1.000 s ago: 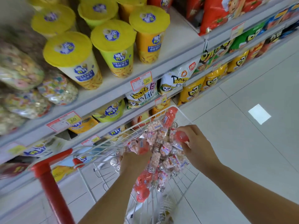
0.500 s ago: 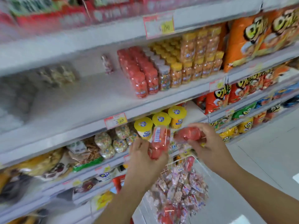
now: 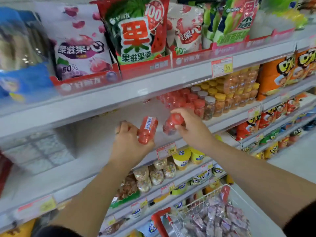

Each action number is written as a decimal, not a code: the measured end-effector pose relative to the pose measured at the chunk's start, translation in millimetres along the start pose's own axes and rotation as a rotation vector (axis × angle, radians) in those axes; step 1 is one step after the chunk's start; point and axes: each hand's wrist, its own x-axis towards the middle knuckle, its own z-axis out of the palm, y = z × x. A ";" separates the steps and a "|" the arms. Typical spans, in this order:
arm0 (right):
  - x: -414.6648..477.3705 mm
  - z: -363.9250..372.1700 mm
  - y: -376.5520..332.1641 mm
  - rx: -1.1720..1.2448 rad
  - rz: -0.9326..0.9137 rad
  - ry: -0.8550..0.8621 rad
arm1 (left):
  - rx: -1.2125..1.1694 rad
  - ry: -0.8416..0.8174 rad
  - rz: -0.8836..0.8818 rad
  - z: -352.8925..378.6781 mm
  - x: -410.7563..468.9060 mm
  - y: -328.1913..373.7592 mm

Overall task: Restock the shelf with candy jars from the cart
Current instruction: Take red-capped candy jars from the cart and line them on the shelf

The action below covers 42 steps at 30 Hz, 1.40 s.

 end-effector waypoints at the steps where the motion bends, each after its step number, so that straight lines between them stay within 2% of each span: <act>1: 10.0 10.6 -1.8 -0.026 0.015 -0.004 | 0.019 -0.020 0.002 1.7 7.6 -10.9; 8: 56.0 54.6 -2.2 -0.165 0.061 -0.069 | 0.132 -0.206 -0.103 11.3 35.0 -52.8; 13: 74.2 60.8 -2.8 -0.313 0.046 -0.118 | 0.207 -0.246 -0.103 13.6 37.2 -58.7; 19: 79.2 59.6 -1.7 -0.251 0.115 -0.091 | 0.224 -0.252 -0.101 10.1 34.5 -56.5; 24: 79.8 48.9 0.7 -0.273 0.210 -0.061 | 0.183 -0.342 -0.097 -2.1 36.1 -54.7; 27: 76.3 41.4 6.5 -0.081 0.318 -0.120 | 0.129 -0.361 -0.074 -7.1 35.5 -55.0; 29: 69.7 42.8 10.7 0.048 0.372 -0.224 | 0.087 -0.288 -0.056 -2.9 31.0 -57.9; 31: 65.9 51.0 16.4 0.029 0.366 -0.257 | 0.058 -0.155 -0.033 6.9 26.4 -61.4; 34: 68.2 63.7 13.9 -0.054 0.380 -0.199 | 0.017 -0.042 -0.011 19.5 22.6 -65.1; 37: 74.8 78.9 12.6 -0.108 0.422 -0.068 | -0.004 0.003 0.021 26.4 23.8 -71.5; 42: 71.1 83.2 4.4 0.009 0.481 0.037 | -0.001 0.055 0.046 33.0 25.3 -79.1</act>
